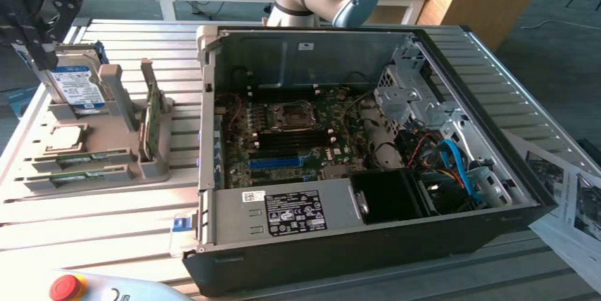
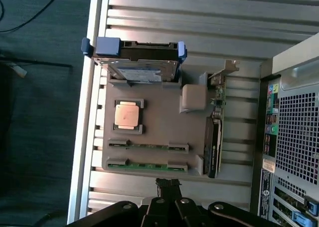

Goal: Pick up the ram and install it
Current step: 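Pick up the ram and move it above insertion slot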

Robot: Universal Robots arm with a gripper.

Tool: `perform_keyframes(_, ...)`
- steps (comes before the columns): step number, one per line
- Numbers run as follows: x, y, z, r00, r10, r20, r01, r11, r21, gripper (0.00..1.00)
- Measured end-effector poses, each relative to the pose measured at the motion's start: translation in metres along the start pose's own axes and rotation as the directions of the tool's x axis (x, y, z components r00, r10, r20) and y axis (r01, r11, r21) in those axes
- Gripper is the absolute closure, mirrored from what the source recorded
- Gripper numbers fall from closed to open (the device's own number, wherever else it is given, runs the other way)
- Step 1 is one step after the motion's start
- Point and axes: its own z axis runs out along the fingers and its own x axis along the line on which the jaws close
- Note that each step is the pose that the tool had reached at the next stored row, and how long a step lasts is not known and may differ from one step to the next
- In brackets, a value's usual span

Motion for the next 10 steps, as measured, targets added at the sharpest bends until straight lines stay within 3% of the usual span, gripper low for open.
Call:
perform_keyframes(5, 0.0, 0.0, 0.0, 0.9969, -0.079, -0.0019, 0.079, 0.9969, 0.0029, 0.89)
perform_keyframes(10, 0.0, 0.0, -0.0001, 0.9873, -0.159, -0.0041, 0.159, 0.9873, 0.0056, 0.89)
